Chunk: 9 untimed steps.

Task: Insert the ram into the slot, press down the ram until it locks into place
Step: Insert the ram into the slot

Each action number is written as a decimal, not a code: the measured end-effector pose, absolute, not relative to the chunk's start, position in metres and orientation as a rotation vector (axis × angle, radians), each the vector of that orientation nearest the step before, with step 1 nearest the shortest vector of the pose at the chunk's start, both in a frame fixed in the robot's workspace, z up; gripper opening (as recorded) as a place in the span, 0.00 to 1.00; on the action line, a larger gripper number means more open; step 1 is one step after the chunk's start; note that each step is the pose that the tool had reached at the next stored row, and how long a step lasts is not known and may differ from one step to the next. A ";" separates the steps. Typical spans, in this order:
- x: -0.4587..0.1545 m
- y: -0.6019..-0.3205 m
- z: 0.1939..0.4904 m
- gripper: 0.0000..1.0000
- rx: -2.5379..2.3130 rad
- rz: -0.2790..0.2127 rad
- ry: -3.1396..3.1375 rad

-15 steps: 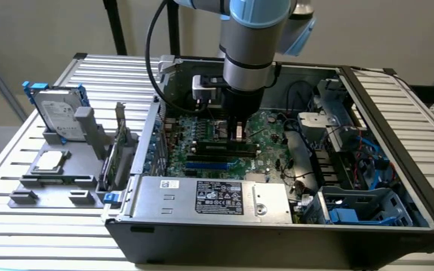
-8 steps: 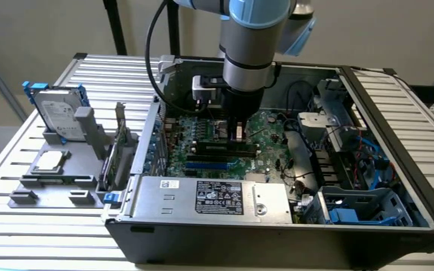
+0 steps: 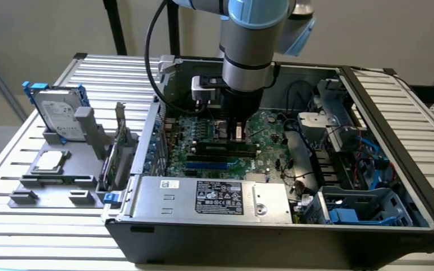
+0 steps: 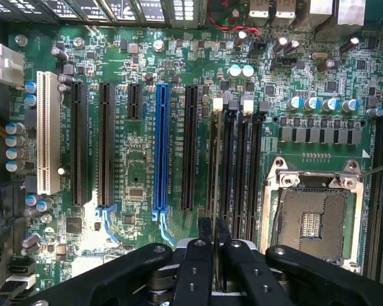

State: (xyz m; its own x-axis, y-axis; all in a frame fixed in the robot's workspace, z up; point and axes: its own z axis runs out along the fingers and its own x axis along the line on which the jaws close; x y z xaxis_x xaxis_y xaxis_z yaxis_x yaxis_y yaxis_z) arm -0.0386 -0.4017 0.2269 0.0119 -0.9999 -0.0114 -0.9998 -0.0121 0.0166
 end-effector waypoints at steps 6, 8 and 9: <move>-0.039 -0.401 0.227 0.13 2.238 -0.030 -2.198; -0.039 -0.401 0.227 0.13 2.238 -0.030 -2.198; -0.039 -0.401 0.227 0.13 2.238 -0.030 -2.198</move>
State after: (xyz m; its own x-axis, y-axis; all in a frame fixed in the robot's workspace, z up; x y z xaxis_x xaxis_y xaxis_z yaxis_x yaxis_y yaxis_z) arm -0.0388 -0.4008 0.2269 0.0182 -0.9998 -0.0102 -0.9997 -0.0184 0.0166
